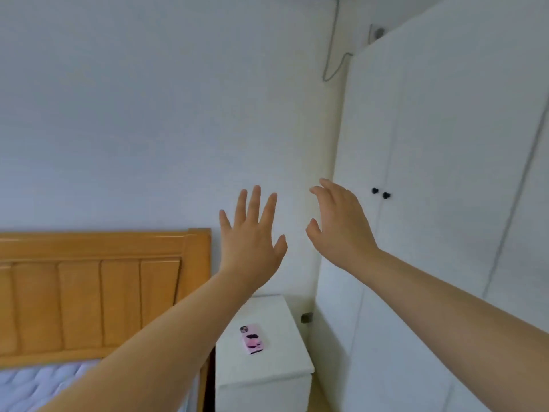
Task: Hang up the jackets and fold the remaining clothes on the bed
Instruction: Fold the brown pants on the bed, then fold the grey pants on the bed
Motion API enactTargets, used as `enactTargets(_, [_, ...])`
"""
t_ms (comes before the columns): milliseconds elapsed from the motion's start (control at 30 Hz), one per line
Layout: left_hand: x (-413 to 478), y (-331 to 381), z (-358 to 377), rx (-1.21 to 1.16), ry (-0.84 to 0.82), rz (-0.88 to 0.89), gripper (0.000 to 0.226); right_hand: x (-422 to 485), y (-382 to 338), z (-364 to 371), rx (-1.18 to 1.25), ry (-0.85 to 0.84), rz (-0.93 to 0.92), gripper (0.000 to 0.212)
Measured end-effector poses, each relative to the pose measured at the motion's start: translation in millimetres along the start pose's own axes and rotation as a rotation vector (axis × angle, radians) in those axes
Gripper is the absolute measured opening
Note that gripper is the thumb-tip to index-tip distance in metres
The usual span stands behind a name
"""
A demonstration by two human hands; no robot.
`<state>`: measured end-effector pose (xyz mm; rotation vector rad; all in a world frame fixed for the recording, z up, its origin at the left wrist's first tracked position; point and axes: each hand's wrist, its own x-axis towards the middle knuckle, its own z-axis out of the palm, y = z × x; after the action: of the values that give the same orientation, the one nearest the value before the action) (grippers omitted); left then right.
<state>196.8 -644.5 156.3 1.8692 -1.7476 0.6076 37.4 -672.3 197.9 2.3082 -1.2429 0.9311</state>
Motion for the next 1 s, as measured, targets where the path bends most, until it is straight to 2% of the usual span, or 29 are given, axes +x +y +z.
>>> enactTargets(67, [-27,-53,13,0.061,-0.043,-0.134,0.073,17,-41,43,0.094,-0.020,-0.117,0.053])
enactTargets(200, [-105,-153,18,0.185,-0.128,-0.479,0.074,26,-147,124,0.341,-0.184,-0.327,0.056])
enactTargets(367, [-223,-231,-6,0.335,-0.222,-0.845,0.074,-19,-280,189,0.552,-0.381,-0.567,0.062])
enactTargets(533, [-343,-248,-35,0.408,-0.278,-1.150,0.073,-106,-387,208,0.665,-0.548,-0.833,0.061])
enactTargets(667, [-429,-244,-57,0.447,-0.328,-1.336,0.073,-174,-448,203,0.655,-0.628,-1.023,0.063])
enactTargets(900, [-554,-257,-79,0.461,-0.254,-1.635,0.070,-287,-533,200,0.658,-0.721,-1.209,0.060])
enactTargets(1000, [-610,-274,-75,0.466,-0.219,-1.706,0.071,-331,-571,210,0.650,-0.737,-1.242,0.061])
